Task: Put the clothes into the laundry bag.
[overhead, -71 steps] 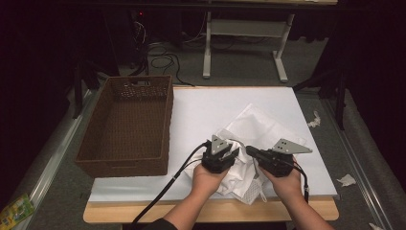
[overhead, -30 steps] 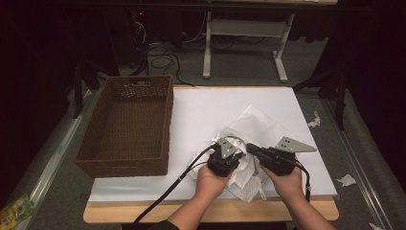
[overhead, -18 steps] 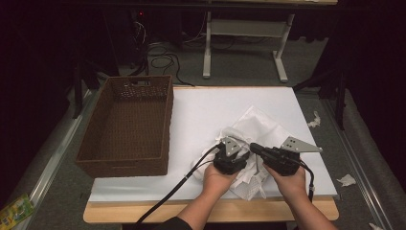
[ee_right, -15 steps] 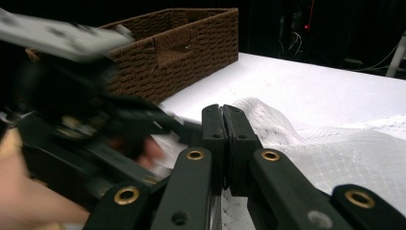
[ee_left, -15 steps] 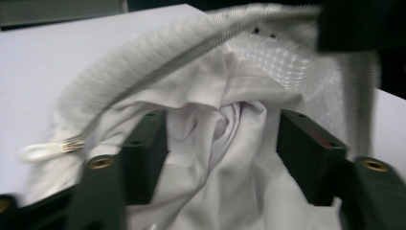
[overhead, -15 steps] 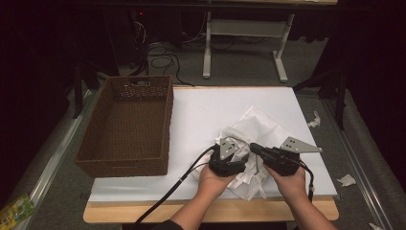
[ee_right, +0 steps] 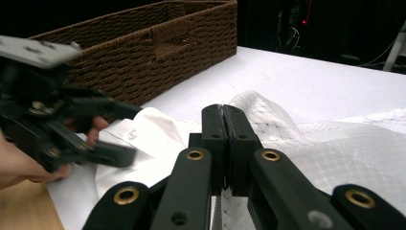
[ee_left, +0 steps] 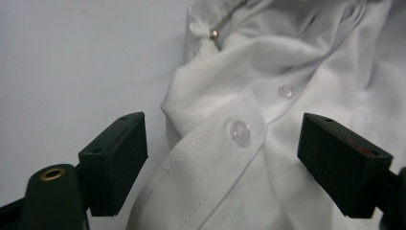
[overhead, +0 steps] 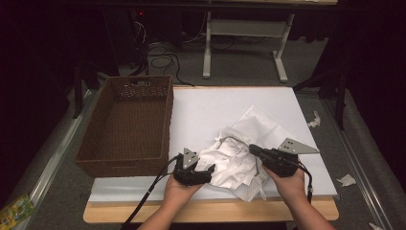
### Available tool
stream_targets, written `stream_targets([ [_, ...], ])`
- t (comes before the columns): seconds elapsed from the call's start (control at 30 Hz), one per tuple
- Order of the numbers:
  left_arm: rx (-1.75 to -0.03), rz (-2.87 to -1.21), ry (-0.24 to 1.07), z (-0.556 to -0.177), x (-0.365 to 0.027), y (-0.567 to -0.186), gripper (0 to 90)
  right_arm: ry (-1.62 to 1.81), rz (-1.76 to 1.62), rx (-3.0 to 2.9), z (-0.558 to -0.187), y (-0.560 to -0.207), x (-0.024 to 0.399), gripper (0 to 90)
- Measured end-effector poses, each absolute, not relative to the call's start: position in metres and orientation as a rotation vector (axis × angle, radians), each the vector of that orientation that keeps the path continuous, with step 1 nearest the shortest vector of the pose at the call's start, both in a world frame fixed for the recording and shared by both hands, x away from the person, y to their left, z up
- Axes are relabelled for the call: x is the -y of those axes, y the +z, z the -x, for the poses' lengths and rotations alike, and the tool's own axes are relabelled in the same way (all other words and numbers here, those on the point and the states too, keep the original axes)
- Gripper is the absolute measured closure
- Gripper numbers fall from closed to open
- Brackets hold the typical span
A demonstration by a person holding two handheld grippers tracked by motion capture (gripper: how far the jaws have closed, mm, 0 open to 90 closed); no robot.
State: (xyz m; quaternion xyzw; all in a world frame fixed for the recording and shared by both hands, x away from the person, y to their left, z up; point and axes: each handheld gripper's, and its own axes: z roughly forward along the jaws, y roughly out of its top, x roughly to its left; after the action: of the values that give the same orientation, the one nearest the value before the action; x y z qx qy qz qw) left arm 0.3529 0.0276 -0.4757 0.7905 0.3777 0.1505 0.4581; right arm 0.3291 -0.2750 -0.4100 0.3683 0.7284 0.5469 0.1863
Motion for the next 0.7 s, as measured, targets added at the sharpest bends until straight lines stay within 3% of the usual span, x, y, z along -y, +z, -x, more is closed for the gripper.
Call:
stream_targets([
  [0.37, -0.949, -1.994, 0.296, -0.3573, -0.0270, -0.4823, 59.3, 1.506, -1.062, -2.069, -0.3311, -0.4166, 0.2747, 89.3],
  [0.53, -0.922, -2.001, 0.314, -0.3538, -0.0258, -0.4823, 70.9, 1.515, -1.072, -2.053, -0.3307, -0.4147, 0.2783, 89.3],
  [0.7, -0.899, -1.999, 0.335, -0.3516, -0.0256, -0.4819, 75.8, 1.514, -1.052, -2.059, -0.3322, -0.4150, 0.2777, 89.3],
])
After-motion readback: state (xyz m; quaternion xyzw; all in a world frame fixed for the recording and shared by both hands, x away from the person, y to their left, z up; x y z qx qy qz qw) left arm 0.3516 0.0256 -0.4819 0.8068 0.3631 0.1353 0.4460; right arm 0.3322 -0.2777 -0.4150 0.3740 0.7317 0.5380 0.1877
